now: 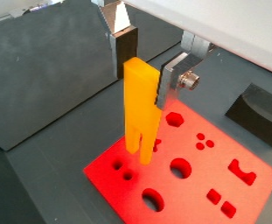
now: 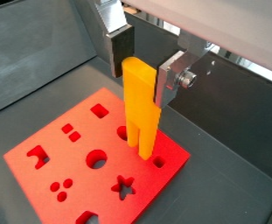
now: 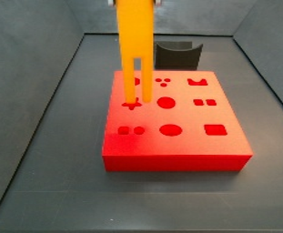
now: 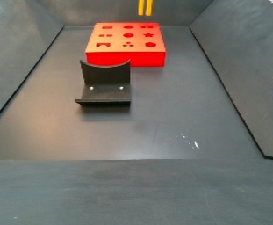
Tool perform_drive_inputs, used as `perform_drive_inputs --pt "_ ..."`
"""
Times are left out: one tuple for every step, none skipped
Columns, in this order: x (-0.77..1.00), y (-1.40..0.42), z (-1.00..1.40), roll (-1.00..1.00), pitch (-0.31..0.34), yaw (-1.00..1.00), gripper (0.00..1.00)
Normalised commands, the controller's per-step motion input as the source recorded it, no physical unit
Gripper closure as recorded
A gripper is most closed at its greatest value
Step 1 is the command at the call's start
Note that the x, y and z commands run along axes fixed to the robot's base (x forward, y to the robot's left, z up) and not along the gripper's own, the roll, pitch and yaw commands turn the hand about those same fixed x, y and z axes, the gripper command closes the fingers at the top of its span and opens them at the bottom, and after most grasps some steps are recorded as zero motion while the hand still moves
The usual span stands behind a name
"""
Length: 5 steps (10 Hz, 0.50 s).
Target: Insert the square-circle object.
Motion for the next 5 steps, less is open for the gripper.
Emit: perform_drive_inputs --pt "0.00 -0.51 -0.28 0.21 0.011 0.03 1.00" --pt "0.00 -0.46 -0.33 0.10 0.001 0.07 1.00" --pt "0.00 -0.26 -0.33 0.02 0.000 0.07 1.00" --pt "0.00 -0.13 -0.35 0.04 0.000 0.03 1.00" --pt "0.04 -0.01 -0.33 0.04 0.000 0.07 1.00"
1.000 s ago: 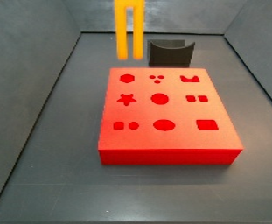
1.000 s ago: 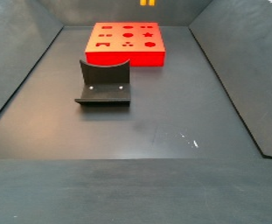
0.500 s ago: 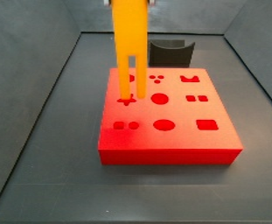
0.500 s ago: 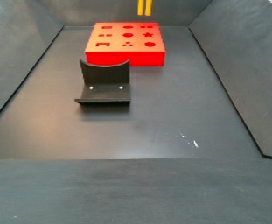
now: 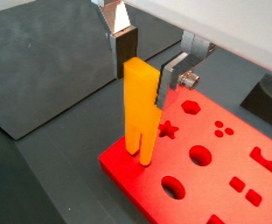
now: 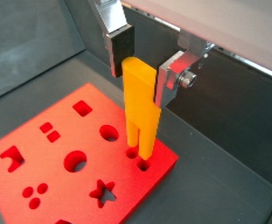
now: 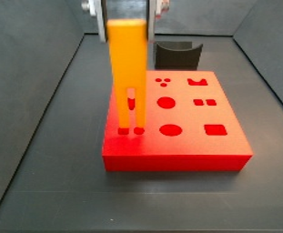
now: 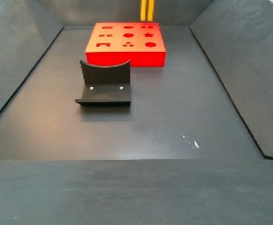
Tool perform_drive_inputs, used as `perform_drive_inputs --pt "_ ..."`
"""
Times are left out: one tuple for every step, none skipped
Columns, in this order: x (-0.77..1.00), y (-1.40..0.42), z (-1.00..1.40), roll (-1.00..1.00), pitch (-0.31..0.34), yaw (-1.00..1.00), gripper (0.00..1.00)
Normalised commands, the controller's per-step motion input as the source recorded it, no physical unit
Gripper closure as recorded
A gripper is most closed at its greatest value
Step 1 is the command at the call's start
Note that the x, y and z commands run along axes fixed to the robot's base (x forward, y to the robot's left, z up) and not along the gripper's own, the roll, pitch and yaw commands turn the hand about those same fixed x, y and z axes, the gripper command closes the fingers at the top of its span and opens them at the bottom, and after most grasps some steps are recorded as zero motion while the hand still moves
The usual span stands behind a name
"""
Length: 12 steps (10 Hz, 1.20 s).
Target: Insert the square-circle object.
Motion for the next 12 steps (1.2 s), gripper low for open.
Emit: perform_drive_inputs --pt "0.15 0.00 -0.25 0.00 0.000 0.02 1.00" --pt "0.06 0.04 -0.20 0.05 0.007 0.00 1.00" --pt "0.00 0.00 -0.13 0.07 0.014 0.00 1.00" --pt "0.07 0.00 0.00 0.03 0.043 0.03 1.00" --pt "0.15 0.00 0.00 0.02 0.049 0.03 1.00" --pt "0.18 0.07 0.00 0.00 0.059 0.00 1.00" --pt "0.21 0.03 0.00 0.00 0.037 0.00 1.00" --pt "0.16 0.01 -0.13 0.02 0.000 0.00 1.00" --pt "0.03 0.00 -0.13 0.07 0.000 0.00 1.00" --pt "0.00 0.00 -0.12 0.07 0.000 0.00 1.00" --pt "0.00 0.00 -0.14 0.07 0.000 0.00 1.00" --pt "0.00 0.00 -0.19 0.10 0.000 0.00 1.00"
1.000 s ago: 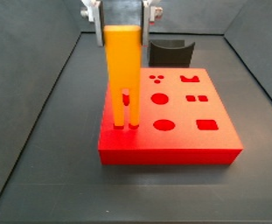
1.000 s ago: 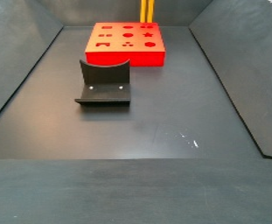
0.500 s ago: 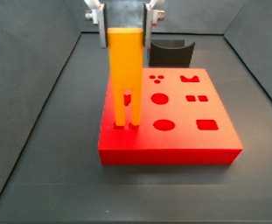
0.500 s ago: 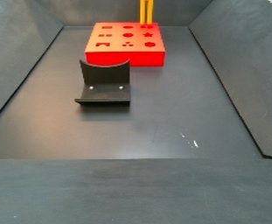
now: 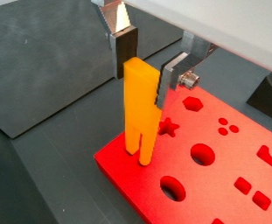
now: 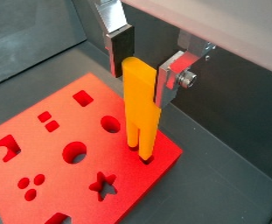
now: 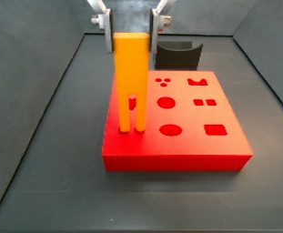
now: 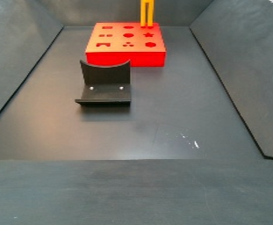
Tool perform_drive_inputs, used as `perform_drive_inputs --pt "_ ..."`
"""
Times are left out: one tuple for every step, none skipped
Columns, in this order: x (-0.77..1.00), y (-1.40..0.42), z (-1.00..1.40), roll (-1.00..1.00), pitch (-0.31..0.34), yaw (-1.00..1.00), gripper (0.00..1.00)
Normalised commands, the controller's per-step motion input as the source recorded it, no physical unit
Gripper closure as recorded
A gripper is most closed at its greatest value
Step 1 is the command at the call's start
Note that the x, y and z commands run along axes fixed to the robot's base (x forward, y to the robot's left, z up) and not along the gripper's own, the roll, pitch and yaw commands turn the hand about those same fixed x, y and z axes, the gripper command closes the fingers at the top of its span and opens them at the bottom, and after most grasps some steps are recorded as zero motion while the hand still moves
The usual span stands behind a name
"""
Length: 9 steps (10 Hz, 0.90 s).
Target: Insert the square-circle object.
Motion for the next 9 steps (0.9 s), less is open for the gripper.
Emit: perform_drive_inputs --pt "0.00 0.00 -0.21 0.09 0.000 0.00 1.00" --pt "0.15 -0.09 -0.14 0.04 0.000 0.04 1.00" --pt "0.42 -0.14 -0.18 0.03 0.000 0.02 1.00" --pt "0.38 -0.11 -0.16 0.02 0.000 0.00 1.00" --pt "0.23 -0.02 -0.23 0.06 0.000 0.00 1.00" --pt "0.04 0.00 -0.23 0.10 0.000 0.00 1.00" --pt "0.03 0.00 -0.14 0.10 0.014 0.00 1.00" --pt "0.10 -0.01 -0.45 0.10 0.011 -0.03 1.00" --pt "0.11 -0.08 -0.78 0.12 0.016 -0.06 1.00"
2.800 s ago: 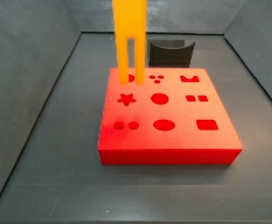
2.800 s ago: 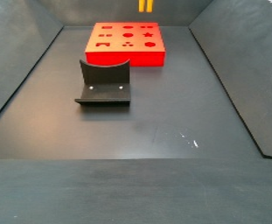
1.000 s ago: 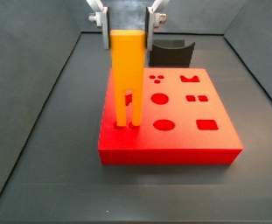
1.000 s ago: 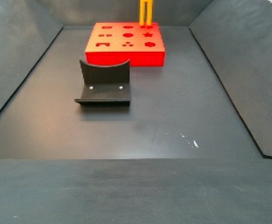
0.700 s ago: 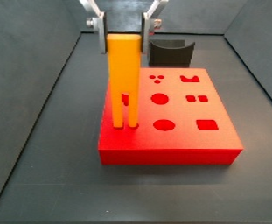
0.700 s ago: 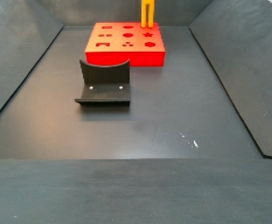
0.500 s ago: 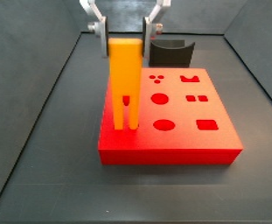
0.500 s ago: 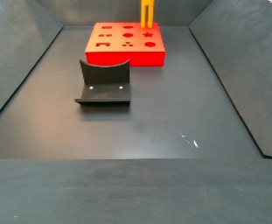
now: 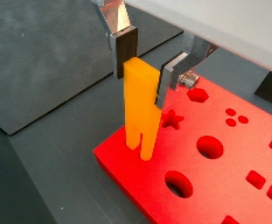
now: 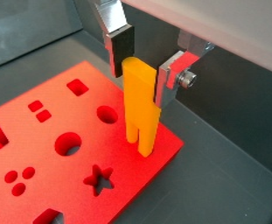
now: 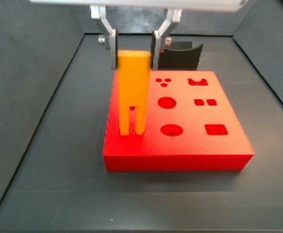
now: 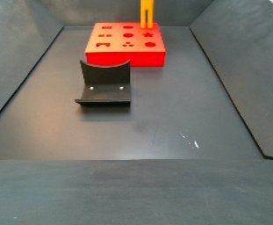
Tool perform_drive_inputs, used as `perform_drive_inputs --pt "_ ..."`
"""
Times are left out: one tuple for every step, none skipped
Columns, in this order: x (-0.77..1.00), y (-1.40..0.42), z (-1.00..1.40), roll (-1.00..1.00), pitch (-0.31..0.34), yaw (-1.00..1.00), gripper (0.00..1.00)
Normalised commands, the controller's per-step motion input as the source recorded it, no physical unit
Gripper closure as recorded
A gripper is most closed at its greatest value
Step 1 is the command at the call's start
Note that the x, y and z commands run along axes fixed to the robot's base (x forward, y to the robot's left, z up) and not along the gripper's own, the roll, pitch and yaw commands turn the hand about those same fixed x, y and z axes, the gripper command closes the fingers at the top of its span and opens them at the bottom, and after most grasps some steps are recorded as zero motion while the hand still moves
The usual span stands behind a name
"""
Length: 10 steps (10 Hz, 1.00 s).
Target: Insert the square-circle object.
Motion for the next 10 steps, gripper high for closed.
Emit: perform_drive_inputs --pt "0.12 -0.12 -0.84 0.21 0.009 -0.09 1.00" --pt "0.18 -0.18 -0.93 0.19 0.011 -0.11 1.00" --pt "0.15 -0.26 -1.00 0.13 0.000 -0.12 1.00" --pt "0.11 -0.24 -1.00 0.11 0.000 -0.16 1.00" --pt "0.05 -0.18 -1.00 0.06 0.000 -0.18 1.00" --pt "0.00 -0.11 -1.00 0.03 0.000 -0.27 1.00" --pt "0.00 -0.02 -1.00 0.03 0.000 -0.35 1.00" --pt "0.00 0.00 -1.00 0.00 0.010 -0.40 1.00" --pt "0.00 0.00 0.00 0.00 0.000 0.00 1.00" --pt "0.00 0.00 0.00 0.00 0.000 0.00 1.00"
